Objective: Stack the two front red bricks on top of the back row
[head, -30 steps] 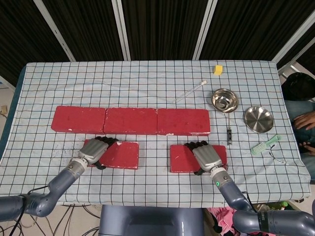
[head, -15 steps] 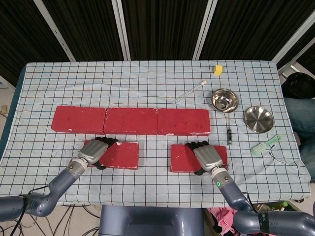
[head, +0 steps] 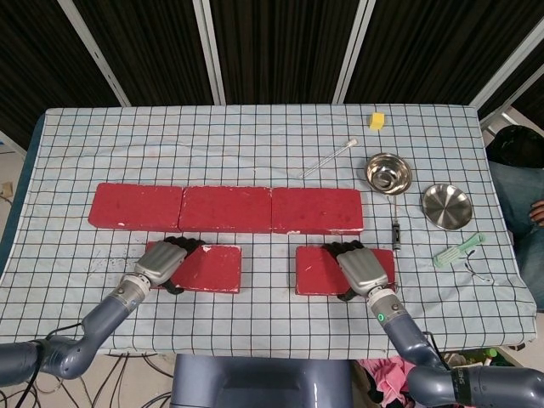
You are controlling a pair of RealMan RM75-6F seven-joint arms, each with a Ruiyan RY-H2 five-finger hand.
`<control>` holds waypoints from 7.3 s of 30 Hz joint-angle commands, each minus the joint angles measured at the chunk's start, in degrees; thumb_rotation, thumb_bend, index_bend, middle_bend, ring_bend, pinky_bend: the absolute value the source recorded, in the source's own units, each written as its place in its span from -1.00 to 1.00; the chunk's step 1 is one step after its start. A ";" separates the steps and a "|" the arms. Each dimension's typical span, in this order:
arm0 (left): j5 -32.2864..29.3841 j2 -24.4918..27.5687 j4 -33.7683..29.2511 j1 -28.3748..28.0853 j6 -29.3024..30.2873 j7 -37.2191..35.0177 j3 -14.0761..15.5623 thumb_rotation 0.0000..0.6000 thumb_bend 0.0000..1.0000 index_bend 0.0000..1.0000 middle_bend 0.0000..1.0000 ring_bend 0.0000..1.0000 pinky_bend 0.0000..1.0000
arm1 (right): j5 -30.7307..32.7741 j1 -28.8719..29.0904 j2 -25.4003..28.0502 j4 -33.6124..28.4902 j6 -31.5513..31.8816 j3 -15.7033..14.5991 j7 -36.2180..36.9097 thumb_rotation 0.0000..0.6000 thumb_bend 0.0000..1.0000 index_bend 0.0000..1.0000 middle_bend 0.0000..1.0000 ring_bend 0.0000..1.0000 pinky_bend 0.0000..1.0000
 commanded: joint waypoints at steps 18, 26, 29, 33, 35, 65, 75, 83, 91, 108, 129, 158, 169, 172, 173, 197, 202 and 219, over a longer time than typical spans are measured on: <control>-7.21 16.20 -9.12 -3.83 1.49 3.81 -6.50 1.00 -0.51 -0.75 -0.67 -0.76 -0.49 | 4.73 7.47 19.39 -7.38 -7.72 9.26 2.58 1.00 -0.72 -0.74 -0.66 -0.66 -0.70; -7.66 13.20 0.47 -6.66 -4.47 -0.96 -8.78 1.00 -0.51 -0.75 -0.67 -0.76 -0.50 | 11.43 16.23 13.79 5.81 -17.77 11.48 4.11 1.00 -0.72 -0.74 -0.66 -0.66 -0.70; -7.77 12.03 4.18 -7.40 -6.88 -2.46 -8.92 1.00 -0.51 -0.75 -0.67 -0.77 -0.50 | 13.21 18.37 10.99 10.84 -19.84 11.42 4.63 1.00 -0.72 -0.74 -0.66 -0.66 -0.70; -6.43 10.19 9.54 -7.99 -10.32 -5.98 -9.28 1.00 -0.51 -0.75 -0.67 -0.79 -0.52 | 15.19 21.20 6.74 18.21 -22.31 10.66 5.37 1.00 -0.72 -0.74 -0.66 -0.66 -0.70; -5.22 9.31 12.12 -8.18 -11.82 -7.77 -9.39 1.00 -0.51 -0.75 -0.67 -0.79 -0.53 | 16.03 22.39 5.00 21.19 -23.58 10.22 5.93 1.00 -0.72 -0.74 -0.66 -0.66 -0.70; 10.87 -3.14 34.87 -10.34 -20.66 -28.18 -10.88 1.00 -0.53 -0.73 -0.67 -0.80 -0.54 | 15.01 28.50 -3.64 33.29 -29.49 7.24 14.37 1.00 -0.72 -0.74 -0.66 -0.65 -0.70; 11.64 -1.38 34.09 -10.48 -21.17 -29.03 -10.54 1.00 -0.53 -0.73 -0.68 -0.81 -0.55 | 16.88 30.86 -7.21 36.37 -27.98 5.82 12.56 1.00 -0.72 -0.74 -0.66 -0.65 -0.70; 10.67 1.27 31.60 -10.72 -20.98 -28.42 -10.96 1.00 -0.53 -0.73 -0.68 -0.81 -0.55 | 21.69 33.12 -8.27 35.28 -26.66 5.30 10.73 1.00 -0.72 -0.74 -0.66 -0.65 -0.70; 9.25 1.82 31.11 -10.90 -21.36 -27.11 -10.49 1.00 -0.53 -0.73 -0.69 -0.81 -0.56 | 25.67 34.91 -9.26 35.21 -26.22 4.62 9.53 1.00 -0.73 -0.74 -0.66 -0.65 -0.70; 10.35 0.29 31.35 -13.52 -25.20 -27.17 -9.69 1.00 -0.57 -0.72 -0.69 -0.83 -0.60 | 25.75 35.51 -12.30 37.96 -23.91 4.07 7.67 1.00 -0.73 -0.74 -0.66 -0.65 -0.70; 12.32 -2.74 33.46 -15.77 -27.18 -30.58 -10.66 1.00 -0.64 -0.71 -0.69 -0.83 -0.61 | 26.43 35.33 -11.00 36.17 -23.98 4.86 7.35 1.00 -0.73 -0.74 -0.66 -0.65 -0.70; 13.83 -1.87 32.13 -15.29 -26.25 -32.08 -9.79 1.00 -0.64 -0.71 -0.69 -0.83 -0.61 | 27.91 35.26 -10.33 35.18 -23.59 4.71 6.11 1.00 -0.73 -0.74 -0.65 -0.65 -0.70; 13.73 -2.06 32.35 -15.34 -26.25 -31.89 -9.38 1.00 -0.66 -0.71 -0.69 -0.83 -0.62 | 28.18 35.34 -9.67 34.03 -24.21 4.68 6.28 1.00 -0.73 -0.74 -0.65 -0.65 -0.70; 13.76 -2.23 32.39 -15.44 -26.19 -31.89 -9.37 1.00 -0.68 -0.71 -0.69 -0.83 -0.62 | 28.09 35.36 -9.85 34.03 -24.12 4.84 6.54 1.00 -0.74 -0.74 -0.65 -0.65 -0.70; 13.78 -2.26 32.38 -15.47 -26.16 -31.90 -9.37 1.00 -0.68 -0.71 -0.69 -0.83 -0.62 | 28.07 35.37 -9.90 34.08 -24.15 4.88 6.62 1.00 -0.74 -0.74 -0.65 -0.65 -0.70; 13.83 -3.18 34.34 -16.00 -26.84 -32.24 -9.12 1.00 -0.81 -0.72 -0.71 -0.85 -0.65 | 29.07 35.69 -10.70 35.93 -25.11 4.36 6.76 1.00 -0.81 -0.74 -0.69 -0.68 -0.70; 13.98 -2.79 34.00 -15.98 -26.77 -32.29 -9.10 1.00 -0.81 -0.72 -0.71 -0.87 -0.66 | 28.98 35.74 -10.98 36.14 -25.16 4.56 7.06 1.00 -0.81 -0.74 -0.69 -0.68 -0.70; 14.16 -0.96 32.92 -15.35 -26.47 -32.63 -8.80 1.00 -0.87 -0.73 -0.71 -0.88 -0.67 | 28.65 36.04 -13.12 38.22 -25.17 5.10 7.60 1.00 -0.82 -0.74 -0.69 -0.68 -0.70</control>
